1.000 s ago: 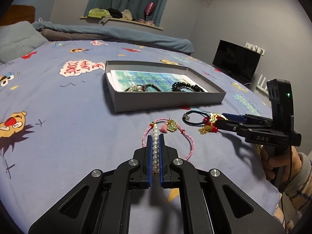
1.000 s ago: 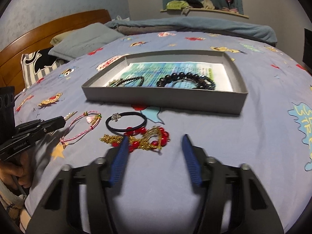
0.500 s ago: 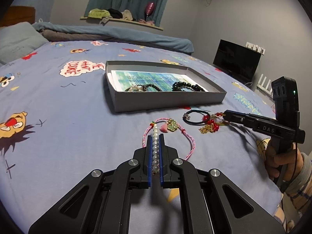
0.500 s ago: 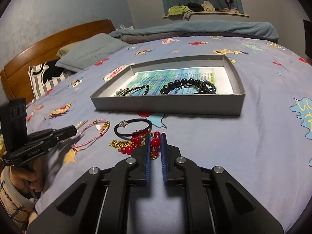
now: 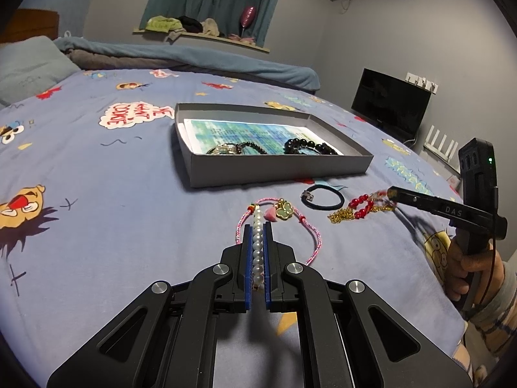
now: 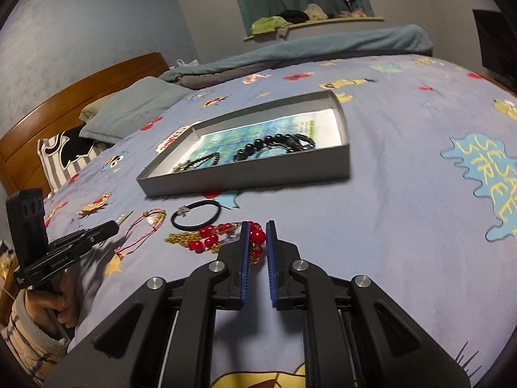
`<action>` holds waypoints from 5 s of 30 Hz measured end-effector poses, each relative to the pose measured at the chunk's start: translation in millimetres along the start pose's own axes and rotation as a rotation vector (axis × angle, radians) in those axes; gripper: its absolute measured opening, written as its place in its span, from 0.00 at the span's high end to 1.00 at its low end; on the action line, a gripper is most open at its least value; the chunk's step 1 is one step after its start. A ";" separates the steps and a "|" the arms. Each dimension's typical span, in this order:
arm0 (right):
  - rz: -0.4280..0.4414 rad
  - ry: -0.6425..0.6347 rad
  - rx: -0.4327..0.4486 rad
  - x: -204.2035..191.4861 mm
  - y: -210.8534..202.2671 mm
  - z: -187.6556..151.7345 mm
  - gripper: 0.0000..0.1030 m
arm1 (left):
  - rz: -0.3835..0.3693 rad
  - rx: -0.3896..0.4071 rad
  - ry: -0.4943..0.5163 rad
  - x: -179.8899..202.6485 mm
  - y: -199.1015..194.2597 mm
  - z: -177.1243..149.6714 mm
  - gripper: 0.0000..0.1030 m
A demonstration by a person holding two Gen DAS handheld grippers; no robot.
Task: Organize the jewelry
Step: 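Grasp the red-bead gold charm with the right tool while the left holds the pearl clip, then carry the pearl clip and red-bead charm into the gray box, open both tools, then withdraw both open tools back to the remaining bracelets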
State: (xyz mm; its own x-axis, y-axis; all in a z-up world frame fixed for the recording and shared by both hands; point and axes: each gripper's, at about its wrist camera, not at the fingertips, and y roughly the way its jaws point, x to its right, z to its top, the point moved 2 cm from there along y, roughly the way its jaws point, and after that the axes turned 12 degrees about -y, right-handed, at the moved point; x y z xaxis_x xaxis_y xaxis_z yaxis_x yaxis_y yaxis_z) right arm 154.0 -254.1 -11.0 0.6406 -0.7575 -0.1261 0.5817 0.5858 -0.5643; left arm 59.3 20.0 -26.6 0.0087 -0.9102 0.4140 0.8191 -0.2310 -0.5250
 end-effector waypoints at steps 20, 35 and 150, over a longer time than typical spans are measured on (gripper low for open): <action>0.084 -0.012 -0.093 -12.1 30.6 0.7 0.90 | 0.014 -0.006 0.016 2.5 1.3 -1.1 0.94; 0.095 -0.039 0.065 -15.0 -7.4 36.4 0.91 | -0.015 0.023 0.027 12.4 -6.1 15.7 0.94; 0.047 -0.082 0.011 -34.4 31.0 15.9 0.33 | 0.085 -0.060 0.033 2.2 20.3 8.1 0.18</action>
State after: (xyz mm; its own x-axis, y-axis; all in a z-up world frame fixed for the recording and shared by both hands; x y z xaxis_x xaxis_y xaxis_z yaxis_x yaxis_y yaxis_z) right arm 158.0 -205.3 -11.1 0.7059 -0.7032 -0.0847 0.5553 0.6237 -0.5502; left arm 80.6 16.1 -30.3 0.0572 -0.9380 0.3418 0.7804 -0.1715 -0.6012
